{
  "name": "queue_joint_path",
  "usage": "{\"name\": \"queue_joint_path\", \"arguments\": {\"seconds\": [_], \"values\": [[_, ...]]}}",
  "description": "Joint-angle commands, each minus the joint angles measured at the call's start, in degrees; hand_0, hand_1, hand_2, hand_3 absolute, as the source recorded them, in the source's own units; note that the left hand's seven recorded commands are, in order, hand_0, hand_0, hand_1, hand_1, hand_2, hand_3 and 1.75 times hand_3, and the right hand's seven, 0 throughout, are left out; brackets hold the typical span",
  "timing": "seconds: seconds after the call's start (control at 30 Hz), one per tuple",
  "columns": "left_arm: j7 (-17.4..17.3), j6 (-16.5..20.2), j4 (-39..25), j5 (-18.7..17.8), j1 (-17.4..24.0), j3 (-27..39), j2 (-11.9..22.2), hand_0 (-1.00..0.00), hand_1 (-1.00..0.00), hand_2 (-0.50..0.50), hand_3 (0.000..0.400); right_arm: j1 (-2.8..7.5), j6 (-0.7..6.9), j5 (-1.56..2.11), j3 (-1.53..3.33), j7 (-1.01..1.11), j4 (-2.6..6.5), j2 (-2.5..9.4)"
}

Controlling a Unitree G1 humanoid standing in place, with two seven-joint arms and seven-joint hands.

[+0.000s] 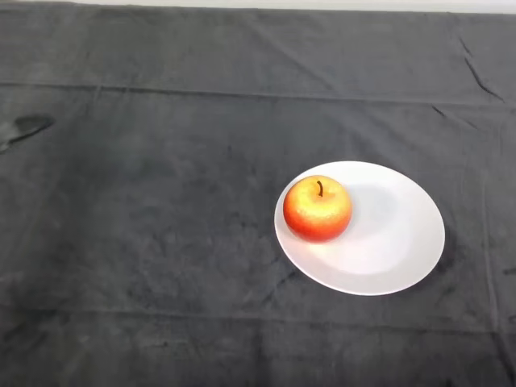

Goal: Move the apple to the plate

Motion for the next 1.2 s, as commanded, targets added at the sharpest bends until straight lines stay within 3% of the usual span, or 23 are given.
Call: {"name": "queue_joint_path", "arguments": {"seconds": [0.03,0.37,0.57,0.87,1.2], "values": [[1.9,-1.7,-3.67,1.44,2.58,2.6,4.44,0.0,0.0,0.0,0.0,0.15,-0.39,0.81,-0.41,0.32,-0.79,-0.61],[7.57,-2.84,-9.27,3.43,12.56,12.38,4.83,0.0,0.0,0.0,0.0,0.2,-0.35,0.76,-0.35,0.21,-0.95,-0.54],[9.18,-1.91,-6.89,4.79,11.57,15.38,3.08,0.0,0.0,0.0,0.0,0.22,-0.34,0.75,-0.32,0.15,-1.01,-0.52],[10.81,1.75,-8.51,6.87,11.22,17.73,0.66,0.0,0.0,0.0,0.0,0.24,-0.32,0.73,-0.3,0.08,-1.1,-0.49],[10.14,3.46,-10.33,8.09,11.58,19.38,-0.83,0.0,0.0,0.0,0.0,0.27,-0.29,0.71,-0.26,0.0,-1.21,-0.44]]}}
